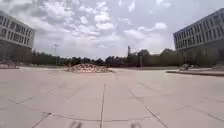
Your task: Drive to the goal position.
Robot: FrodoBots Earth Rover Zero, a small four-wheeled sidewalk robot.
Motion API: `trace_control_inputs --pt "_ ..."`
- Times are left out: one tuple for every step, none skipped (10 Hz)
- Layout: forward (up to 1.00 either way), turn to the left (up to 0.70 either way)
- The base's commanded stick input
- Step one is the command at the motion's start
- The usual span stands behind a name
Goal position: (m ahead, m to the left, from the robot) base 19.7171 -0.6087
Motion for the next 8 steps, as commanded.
trace_control_inputs --pt "0.90 0.04" --pt "0.90 0.04" --pt "0.90 0.04" --pt "0.90 0.04" --pt "0.90 0.04" --pt "0.92 0.04" --pt "0.94 0.04" --pt "0.94 0.00"
